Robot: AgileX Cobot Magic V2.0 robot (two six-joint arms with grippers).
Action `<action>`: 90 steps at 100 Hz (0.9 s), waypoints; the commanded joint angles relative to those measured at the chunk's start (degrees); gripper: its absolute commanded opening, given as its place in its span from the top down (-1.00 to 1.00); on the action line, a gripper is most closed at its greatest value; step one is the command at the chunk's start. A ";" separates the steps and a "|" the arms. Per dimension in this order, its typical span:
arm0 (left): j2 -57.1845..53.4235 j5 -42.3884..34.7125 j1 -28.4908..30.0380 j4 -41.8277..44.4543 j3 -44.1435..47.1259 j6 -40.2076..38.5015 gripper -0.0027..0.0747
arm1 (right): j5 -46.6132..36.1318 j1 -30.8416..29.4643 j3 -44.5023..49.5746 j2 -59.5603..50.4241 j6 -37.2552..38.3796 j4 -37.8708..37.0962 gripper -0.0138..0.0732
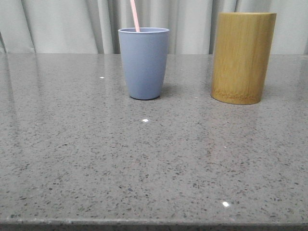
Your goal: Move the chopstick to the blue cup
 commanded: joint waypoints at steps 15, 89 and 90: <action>0.29 -22.57 9.90 -8.70 8.31 11.69 0.98 | -4.45 -0.38 -1.37 0.73 -0.34 -0.69 0.82; -13.72 -26.59 23.12 -15.60 24.94 14.78 0.98 | -4.67 -0.38 -1.37 0.75 -0.34 -0.69 0.82; -13.72 -26.59 23.12 -15.60 24.94 14.78 0.98 | -4.67 -0.38 -1.37 0.75 -0.34 -0.69 0.82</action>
